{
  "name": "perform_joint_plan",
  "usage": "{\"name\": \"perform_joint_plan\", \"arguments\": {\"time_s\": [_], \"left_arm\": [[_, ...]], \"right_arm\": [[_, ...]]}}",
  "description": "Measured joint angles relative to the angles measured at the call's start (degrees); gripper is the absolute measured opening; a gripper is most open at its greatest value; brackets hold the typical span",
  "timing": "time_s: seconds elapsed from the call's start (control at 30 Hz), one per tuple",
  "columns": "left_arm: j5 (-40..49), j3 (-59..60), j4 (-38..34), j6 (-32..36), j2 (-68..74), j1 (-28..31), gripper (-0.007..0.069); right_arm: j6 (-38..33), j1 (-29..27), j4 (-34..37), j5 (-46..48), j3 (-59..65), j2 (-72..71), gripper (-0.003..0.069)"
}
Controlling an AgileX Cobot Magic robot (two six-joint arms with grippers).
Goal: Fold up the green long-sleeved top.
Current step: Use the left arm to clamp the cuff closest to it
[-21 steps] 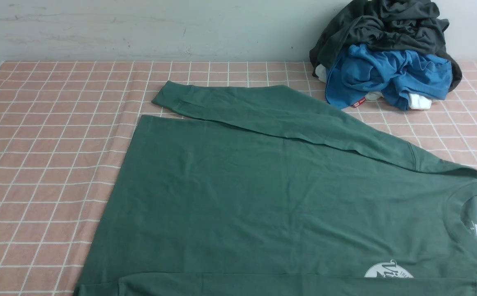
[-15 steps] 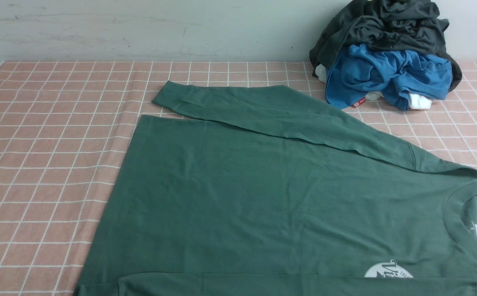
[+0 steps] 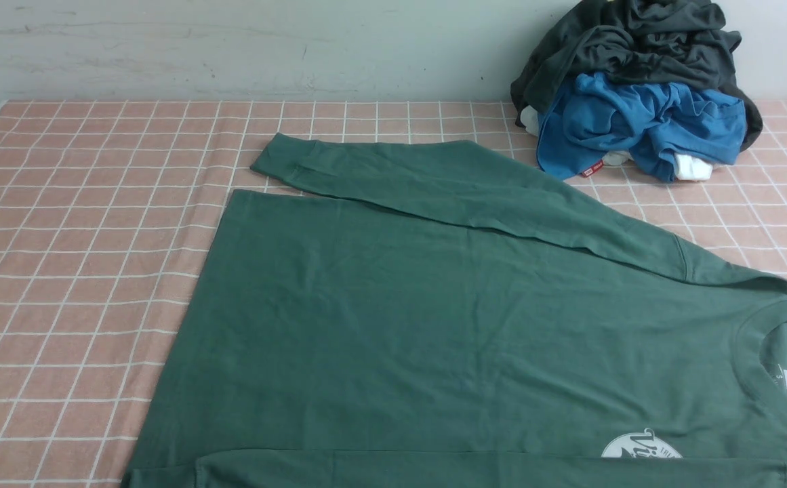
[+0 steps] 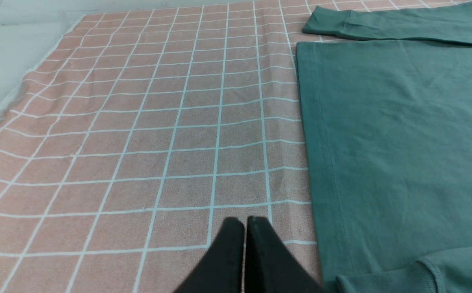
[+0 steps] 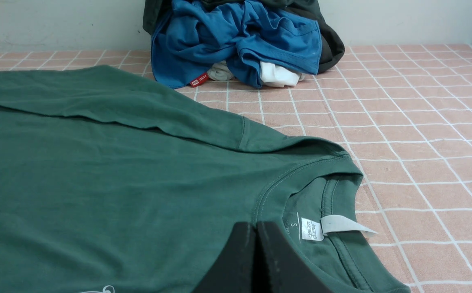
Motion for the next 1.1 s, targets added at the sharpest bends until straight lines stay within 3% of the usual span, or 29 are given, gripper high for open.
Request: {"name": "perform_joint_plan", "arguments": {"time_s": [1.1], "left_arm": [[0.00,0.00,0.17,0.36,0.00,0.00,-0.0003]], "right_arm": [[1.72,0.00,0.64,0.00,0.00,0.00,-0.0015]]}}
